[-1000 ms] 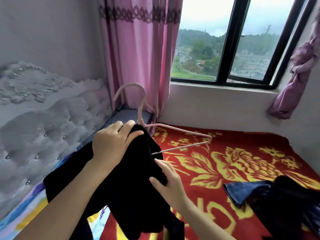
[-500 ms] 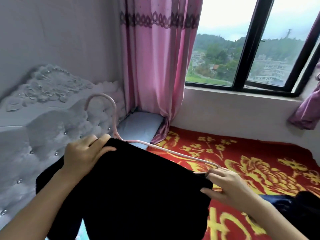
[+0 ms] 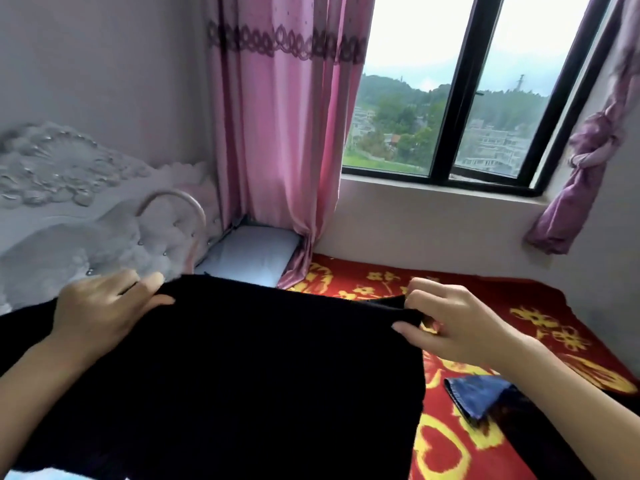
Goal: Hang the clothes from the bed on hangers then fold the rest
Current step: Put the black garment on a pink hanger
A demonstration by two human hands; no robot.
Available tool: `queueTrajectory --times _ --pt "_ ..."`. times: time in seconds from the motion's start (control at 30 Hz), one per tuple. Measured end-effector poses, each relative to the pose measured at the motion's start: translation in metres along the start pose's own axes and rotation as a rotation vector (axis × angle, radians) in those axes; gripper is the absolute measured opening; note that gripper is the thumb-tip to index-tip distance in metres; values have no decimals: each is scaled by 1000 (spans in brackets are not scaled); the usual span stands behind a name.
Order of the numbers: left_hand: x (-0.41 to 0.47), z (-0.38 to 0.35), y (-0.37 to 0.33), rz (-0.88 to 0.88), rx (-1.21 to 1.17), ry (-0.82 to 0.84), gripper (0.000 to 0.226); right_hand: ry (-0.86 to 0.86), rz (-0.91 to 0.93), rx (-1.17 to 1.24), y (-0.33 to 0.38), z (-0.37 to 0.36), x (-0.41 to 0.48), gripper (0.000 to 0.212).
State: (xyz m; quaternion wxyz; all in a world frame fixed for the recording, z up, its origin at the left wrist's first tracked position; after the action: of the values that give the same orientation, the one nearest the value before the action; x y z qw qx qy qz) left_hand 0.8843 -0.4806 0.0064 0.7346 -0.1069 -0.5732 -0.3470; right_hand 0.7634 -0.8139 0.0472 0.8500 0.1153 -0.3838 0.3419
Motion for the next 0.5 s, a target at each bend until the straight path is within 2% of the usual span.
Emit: queueTrajectory --times 0.07,0.13,0.2,0.27,0.37,0.43,0.5 --pt "21 6 -25 52 -6 -96 34 -45 -131 175 2 -11 18 26" --pt "38 6 -43 147 -58 -102 41 -85 -276 273 2 -24 34 12" --pt "50 6 -53 305 -176 -54 53 -39 -408 286 -1 -39 47 15" --pt "59 7 -66 366 -238 -12 60 119 -411 200 -1 -57 58 14" --pt "67 9 -75 344 -302 77 77 268 -286 127 7 -68 70 33" --pt "60 16 -59 417 -346 94 82 320 -276 66 -2 -59 69 36" --pt "45 31 -33 503 -367 52 74 312 -303 -52 -20 -38 65 43"
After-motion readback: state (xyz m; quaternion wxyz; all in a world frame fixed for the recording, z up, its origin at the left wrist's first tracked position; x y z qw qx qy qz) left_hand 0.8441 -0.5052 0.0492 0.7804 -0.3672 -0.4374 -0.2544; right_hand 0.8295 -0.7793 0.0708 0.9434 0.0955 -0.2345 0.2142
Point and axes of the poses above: each hand's wrist, its own x-axis towards the middle knuckle, its own z-axis out of the back of the hand, y = z × x, the point moved 6 cm from there along x, towards the middle knuckle, and after that the axes turned 10 degrees about -y, right-handed, at the moved point
